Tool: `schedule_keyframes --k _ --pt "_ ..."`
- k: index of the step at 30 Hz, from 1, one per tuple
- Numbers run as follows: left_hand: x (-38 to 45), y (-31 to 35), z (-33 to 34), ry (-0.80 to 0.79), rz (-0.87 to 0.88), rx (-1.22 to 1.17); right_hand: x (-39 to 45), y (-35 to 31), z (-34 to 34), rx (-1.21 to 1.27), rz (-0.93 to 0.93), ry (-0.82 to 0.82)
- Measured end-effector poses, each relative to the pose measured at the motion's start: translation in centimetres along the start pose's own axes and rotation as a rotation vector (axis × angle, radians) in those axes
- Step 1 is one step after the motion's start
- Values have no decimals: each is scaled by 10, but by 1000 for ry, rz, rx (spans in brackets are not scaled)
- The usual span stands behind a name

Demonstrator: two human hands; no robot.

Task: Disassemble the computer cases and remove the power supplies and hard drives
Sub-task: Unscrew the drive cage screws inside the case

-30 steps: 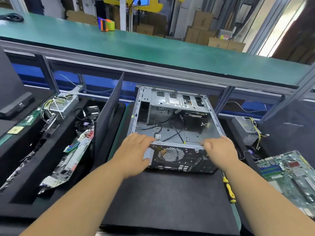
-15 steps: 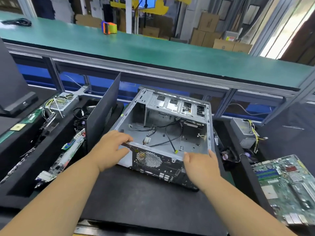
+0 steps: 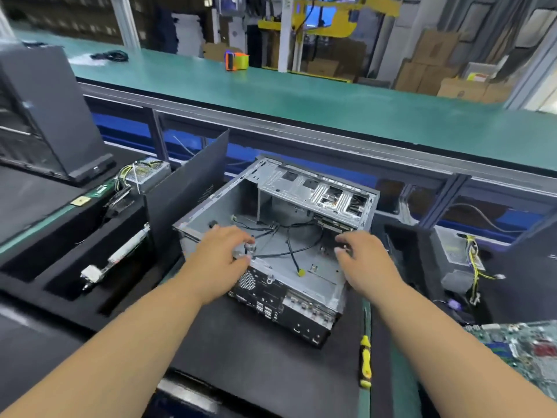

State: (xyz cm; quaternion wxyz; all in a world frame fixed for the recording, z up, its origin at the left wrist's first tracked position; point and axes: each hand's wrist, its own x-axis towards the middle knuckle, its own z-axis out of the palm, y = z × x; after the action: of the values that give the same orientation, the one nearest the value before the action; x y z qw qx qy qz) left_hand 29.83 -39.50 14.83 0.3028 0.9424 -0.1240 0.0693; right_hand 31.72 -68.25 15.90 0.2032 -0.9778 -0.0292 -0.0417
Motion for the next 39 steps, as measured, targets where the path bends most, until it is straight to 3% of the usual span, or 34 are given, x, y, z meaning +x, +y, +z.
schedule_keyframes --k 5,10,14,16,25,29,32,35,39 --pt "1 58 32 -112 -39 -38 28 31 0 -42 -52 10" --pt "6 109 68 -200 -69 -72 40 61 4 -152 -93 -168" --pt "12 132 94 -271 -172 -38 40 70 9 -173 -127 -174" --pt "11 133 98 -261 -150 72 38 75 8 -189 -168 -150" --pt "2 118 96 -210 -71 87 31 88 -4 -156 -292 -62" --pt "-7 100 84 -294 -30 81 18 99 -10 -74 -381 1" --pt "-11 86 67 -364 -34 31 14 103 -17 111 -415 -55" --pt "-8 66 46 -406 -97 15 14 106 -21 260 -407 -70" --pt "-8 50 22 -430 -198 -6 2 125 -6 229 -149 171"
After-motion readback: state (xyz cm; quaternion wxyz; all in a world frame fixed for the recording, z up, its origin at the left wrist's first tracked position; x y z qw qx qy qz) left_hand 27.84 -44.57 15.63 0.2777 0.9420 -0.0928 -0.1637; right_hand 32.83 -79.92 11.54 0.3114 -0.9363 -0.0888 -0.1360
